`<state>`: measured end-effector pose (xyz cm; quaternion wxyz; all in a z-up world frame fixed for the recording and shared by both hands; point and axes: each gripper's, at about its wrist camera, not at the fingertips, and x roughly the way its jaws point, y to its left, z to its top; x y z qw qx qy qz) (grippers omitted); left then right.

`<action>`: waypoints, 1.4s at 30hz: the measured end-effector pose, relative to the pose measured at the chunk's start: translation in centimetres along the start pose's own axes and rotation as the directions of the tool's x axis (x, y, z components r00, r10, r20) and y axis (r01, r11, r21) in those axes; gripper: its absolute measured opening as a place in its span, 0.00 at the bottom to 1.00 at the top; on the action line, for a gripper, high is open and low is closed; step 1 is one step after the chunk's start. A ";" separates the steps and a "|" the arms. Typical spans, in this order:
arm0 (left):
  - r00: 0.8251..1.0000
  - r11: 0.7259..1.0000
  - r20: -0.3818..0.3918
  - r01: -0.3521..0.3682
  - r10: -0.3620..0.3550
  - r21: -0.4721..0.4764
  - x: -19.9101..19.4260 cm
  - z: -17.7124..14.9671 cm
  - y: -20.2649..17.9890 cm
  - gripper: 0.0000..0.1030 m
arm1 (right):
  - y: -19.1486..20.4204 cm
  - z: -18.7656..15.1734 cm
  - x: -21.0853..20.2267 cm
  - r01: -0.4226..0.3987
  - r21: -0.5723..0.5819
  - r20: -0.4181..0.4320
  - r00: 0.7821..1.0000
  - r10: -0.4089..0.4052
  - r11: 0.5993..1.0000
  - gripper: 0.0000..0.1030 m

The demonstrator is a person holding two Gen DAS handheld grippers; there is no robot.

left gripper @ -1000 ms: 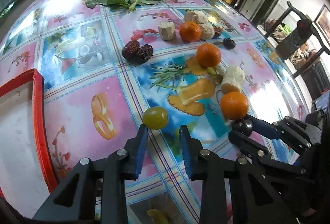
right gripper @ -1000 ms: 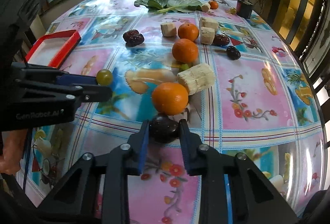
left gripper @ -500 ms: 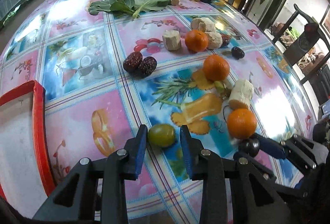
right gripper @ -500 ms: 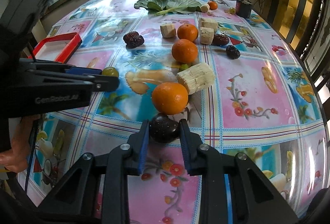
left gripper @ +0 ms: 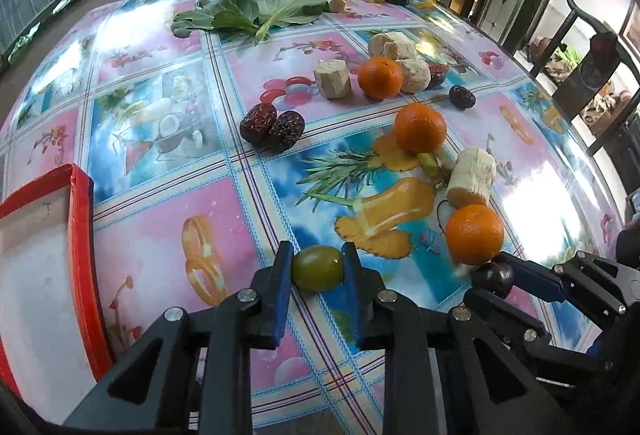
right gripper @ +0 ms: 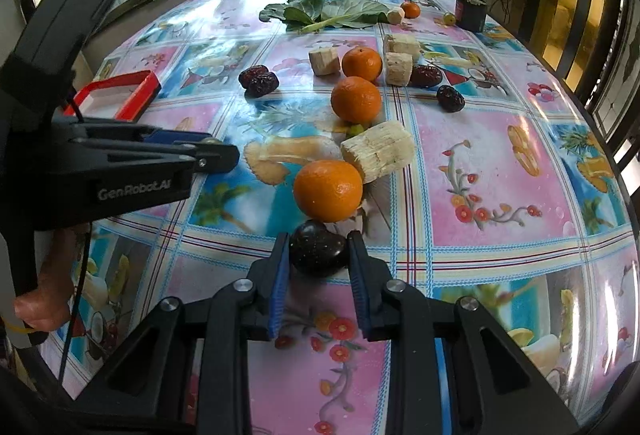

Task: Organize fruits
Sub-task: 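Close left gripper on the green grape while right gripper grasps the dark cherry, then carry the grape and cherry in both grippers over the red-rimmed tray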

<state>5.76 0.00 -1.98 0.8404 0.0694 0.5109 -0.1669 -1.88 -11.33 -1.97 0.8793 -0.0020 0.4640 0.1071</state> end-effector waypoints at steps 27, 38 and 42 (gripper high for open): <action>0.968 0.929 0.102 -0.187 0.230 -0.321 -13.4 -7.5 10.5 0.22 | 7.7 2.9 -3.9 -0.187 -0.125 0.061 0.979 0.196 0.974 0.28; 0.937 0.848 0.021 -0.305 0.348 -0.433 -14.6 -12.1 16.2 0.22 | 18.4 5.0 -0.8 -0.304 -0.267 -0.013 0.950 0.312 0.915 0.29; 0.937 0.845 0.017 -0.307 0.350 -0.438 -14.4 -12.4 16.8 0.22 | 20.1 5.4 -0.2 -0.310 -0.281 -0.018 0.948 0.318 0.908 0.29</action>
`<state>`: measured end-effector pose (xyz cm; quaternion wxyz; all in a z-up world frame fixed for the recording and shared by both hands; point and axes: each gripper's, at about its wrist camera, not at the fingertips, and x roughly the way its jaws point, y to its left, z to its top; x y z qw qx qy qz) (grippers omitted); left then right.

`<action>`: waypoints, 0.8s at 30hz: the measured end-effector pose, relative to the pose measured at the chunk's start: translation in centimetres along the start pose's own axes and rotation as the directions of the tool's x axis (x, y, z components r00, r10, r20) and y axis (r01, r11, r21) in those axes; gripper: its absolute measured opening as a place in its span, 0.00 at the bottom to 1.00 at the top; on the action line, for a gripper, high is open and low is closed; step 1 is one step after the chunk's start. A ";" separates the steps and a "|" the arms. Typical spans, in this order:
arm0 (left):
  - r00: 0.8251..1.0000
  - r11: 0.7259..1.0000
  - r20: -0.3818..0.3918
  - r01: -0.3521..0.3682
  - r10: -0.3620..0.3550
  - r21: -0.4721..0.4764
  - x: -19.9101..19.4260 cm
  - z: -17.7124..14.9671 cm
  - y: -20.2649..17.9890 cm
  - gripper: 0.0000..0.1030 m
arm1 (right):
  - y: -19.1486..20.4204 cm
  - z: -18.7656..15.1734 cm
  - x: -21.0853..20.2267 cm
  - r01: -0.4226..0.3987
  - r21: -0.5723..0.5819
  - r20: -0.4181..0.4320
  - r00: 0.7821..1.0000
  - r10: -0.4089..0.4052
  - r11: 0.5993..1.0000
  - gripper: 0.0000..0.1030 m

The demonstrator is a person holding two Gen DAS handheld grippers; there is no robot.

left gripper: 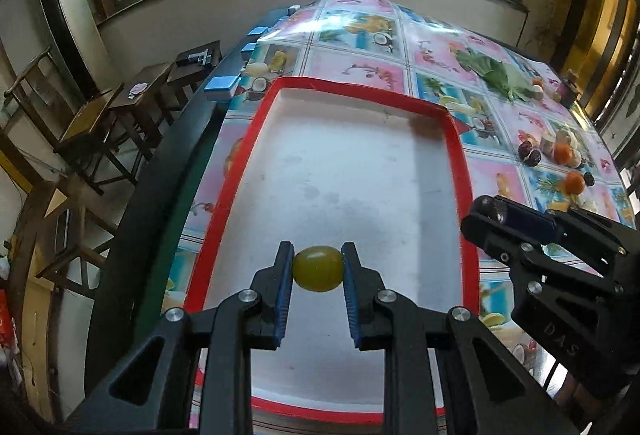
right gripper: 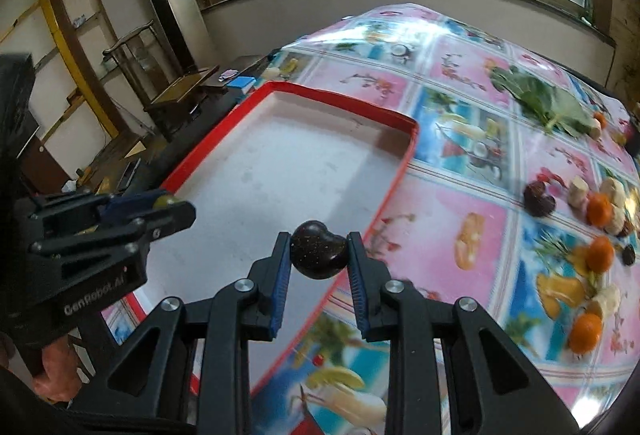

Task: Organize fruits
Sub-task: 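Carry the grape and cherry in both grippers over the red-rimmed tray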

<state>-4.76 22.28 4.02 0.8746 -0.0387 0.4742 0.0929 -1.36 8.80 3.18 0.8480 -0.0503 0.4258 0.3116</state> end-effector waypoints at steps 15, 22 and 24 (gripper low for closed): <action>1.000 1.000 -0.022 -0.005 0.005 0.001 1.3 -0.1 1.0 0.22 | 1.4 1.4 2.1 0.007 -0.019 -0.016 1.000 -0.008 1.000 0.29; 0.998 1.000 -0.058 -0.015 0.014 -0.008 2.8 -0.8 1.6 0.22 | 2.0 1.3 4.2 0.013 -0.036 -0.054 0.998 -0.015 0.999 0.29; 0.998 1.000 -0.066 -0.018 0.017 -0.013 3.2 -1.0 1.8 0.22 | 2.3 1.3 4.7 0.016 -0.044 -0.062 0.998 -0.019 0.999 0.29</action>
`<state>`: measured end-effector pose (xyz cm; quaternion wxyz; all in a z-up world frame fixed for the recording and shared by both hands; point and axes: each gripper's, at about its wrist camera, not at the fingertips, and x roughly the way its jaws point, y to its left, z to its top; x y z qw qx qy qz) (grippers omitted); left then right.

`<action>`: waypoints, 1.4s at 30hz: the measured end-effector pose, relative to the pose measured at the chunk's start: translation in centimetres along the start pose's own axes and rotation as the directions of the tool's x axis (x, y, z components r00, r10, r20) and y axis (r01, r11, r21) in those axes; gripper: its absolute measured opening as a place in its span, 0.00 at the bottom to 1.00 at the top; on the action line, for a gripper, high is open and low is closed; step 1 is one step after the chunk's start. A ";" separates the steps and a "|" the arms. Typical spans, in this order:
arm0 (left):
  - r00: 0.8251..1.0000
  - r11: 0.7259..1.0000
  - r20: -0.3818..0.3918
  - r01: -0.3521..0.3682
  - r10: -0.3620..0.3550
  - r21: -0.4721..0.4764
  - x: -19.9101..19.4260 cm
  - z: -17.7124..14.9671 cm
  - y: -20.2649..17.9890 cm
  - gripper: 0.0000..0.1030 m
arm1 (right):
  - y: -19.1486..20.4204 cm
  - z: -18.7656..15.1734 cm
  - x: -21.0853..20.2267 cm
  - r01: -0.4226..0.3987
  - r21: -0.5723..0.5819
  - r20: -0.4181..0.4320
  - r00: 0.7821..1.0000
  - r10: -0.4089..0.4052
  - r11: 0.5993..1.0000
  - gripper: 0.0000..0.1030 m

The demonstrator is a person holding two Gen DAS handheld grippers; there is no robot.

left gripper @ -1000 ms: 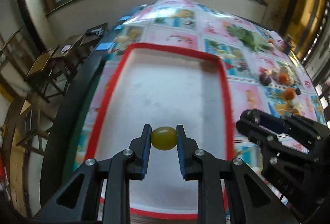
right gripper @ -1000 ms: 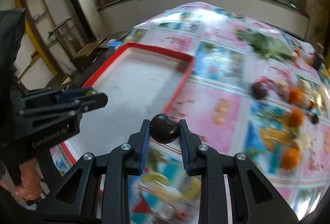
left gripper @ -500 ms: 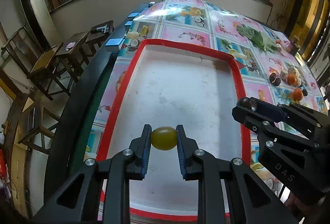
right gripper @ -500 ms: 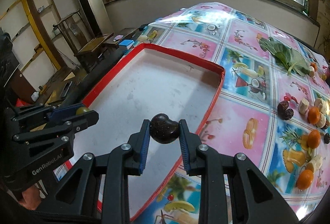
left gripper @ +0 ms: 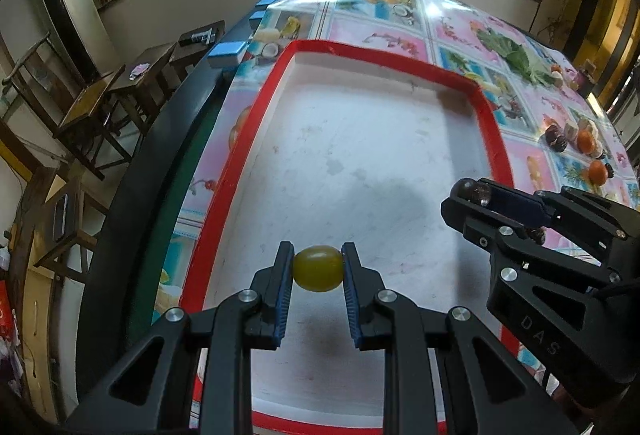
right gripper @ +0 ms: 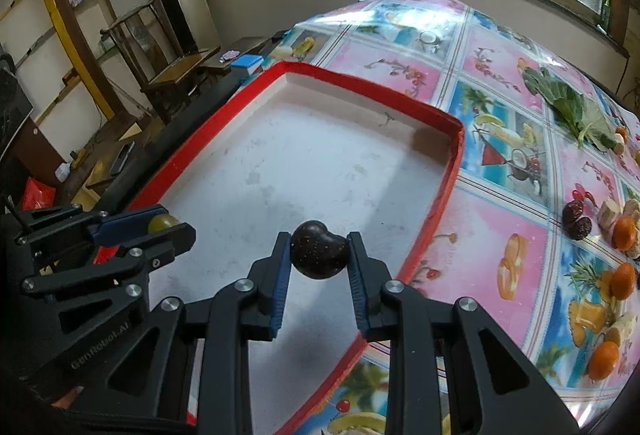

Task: Organize fruits
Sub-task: 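Carry the grape and cherry in both grippers over the red-rimmed tray, then open both grippers to drop the grape and cherry into the tray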

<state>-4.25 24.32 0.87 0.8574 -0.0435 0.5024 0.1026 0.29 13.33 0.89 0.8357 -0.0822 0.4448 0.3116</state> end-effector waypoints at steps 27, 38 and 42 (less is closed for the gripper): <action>1.000 1.000 -0.026 -0.013 0.013 0.000 1.4 -0.6 0.6 0.26 | 0.7 -0.7 2.2 0.048 0.003 -0.065 0.997 -0.048 0.999 0.57; 0.999 0.999 0.036 0.024 -0.023 -0.034 -0.8 -0.3 1.5 0.56 | 0.6 -0.6 0.7 0.062 0.017 -0.023 0.998 -0.062 0.998 0.63; 0.996 0.997 0.076 0.060 -0.057 -0.045 -2.2 0.1 1.6 0.58 | 0.2 -0.8 -0.3 0.047 0.044 0.009 0.999 -0.047 0.998 0.63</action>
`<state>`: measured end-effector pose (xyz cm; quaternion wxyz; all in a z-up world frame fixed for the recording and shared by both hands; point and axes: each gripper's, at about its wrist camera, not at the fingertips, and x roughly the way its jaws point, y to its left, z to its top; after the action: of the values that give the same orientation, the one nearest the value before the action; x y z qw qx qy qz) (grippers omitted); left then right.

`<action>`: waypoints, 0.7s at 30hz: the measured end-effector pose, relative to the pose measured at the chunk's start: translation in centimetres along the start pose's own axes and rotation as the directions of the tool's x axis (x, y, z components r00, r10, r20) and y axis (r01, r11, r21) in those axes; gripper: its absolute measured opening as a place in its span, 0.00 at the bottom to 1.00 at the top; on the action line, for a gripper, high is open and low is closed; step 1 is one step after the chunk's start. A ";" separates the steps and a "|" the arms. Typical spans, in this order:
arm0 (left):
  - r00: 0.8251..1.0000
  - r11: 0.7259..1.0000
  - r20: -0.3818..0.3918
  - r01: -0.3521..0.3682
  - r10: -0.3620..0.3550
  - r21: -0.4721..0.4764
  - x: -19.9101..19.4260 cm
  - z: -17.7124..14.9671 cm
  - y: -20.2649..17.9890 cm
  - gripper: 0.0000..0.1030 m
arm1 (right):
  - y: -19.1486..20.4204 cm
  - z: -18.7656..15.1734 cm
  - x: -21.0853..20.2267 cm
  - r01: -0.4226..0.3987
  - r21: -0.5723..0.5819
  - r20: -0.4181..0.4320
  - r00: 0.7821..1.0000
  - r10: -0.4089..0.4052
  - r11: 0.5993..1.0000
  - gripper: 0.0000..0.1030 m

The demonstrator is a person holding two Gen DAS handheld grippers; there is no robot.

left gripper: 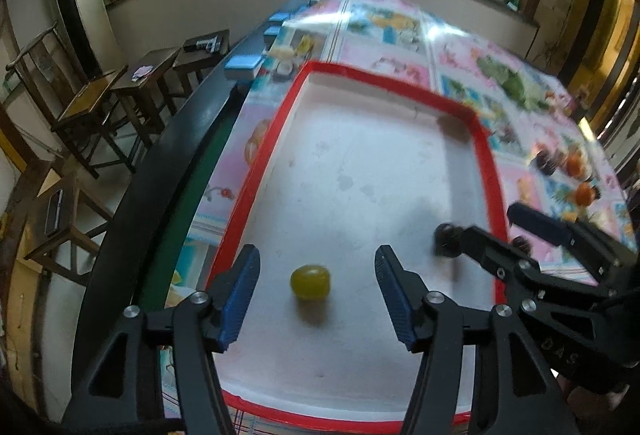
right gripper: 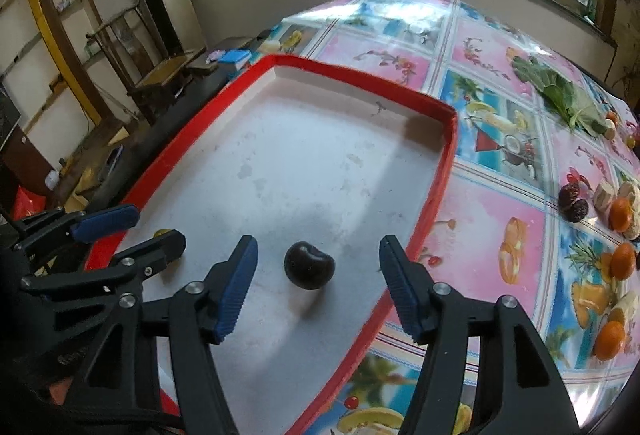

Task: Organize fruits
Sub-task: 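Open both grippers to drop the grape and cherry into the tray, then move both grippers back over the fruit on the tablecloth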

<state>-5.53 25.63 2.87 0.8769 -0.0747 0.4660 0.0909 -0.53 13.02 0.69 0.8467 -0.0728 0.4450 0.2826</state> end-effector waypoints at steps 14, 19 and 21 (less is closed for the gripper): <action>0.979 0.963 0.061 0.178 -0.194 0.205 -3.4 0.8 -8.8 0.58 | -8.9 -5.1 -9.8 0.084 0.161 0.175 0.978 -0.112 0.983 0.63; 0.963 0.914 0.002 0.253 -0.268 0.318 -2.0 0.3 -17.2 0.58 | -16.0 -9.4 -12.4 0.189 0.307 0.117 0.965 -0.235 0.933 0.62; 0.960 0.902 -0.024 0.272 -0.281 0.336 -1.2 0.2 -19.7 0.58 | -18.9 -11.1 -13.0 0.235 0.354 0.074 0.958 -0.278 0.905 0.62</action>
<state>-1.53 6.36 4.84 0.8865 0.0116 0.4482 -0.1140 -3.96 -12.18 2.02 0.9019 0.0349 0.4208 0.0911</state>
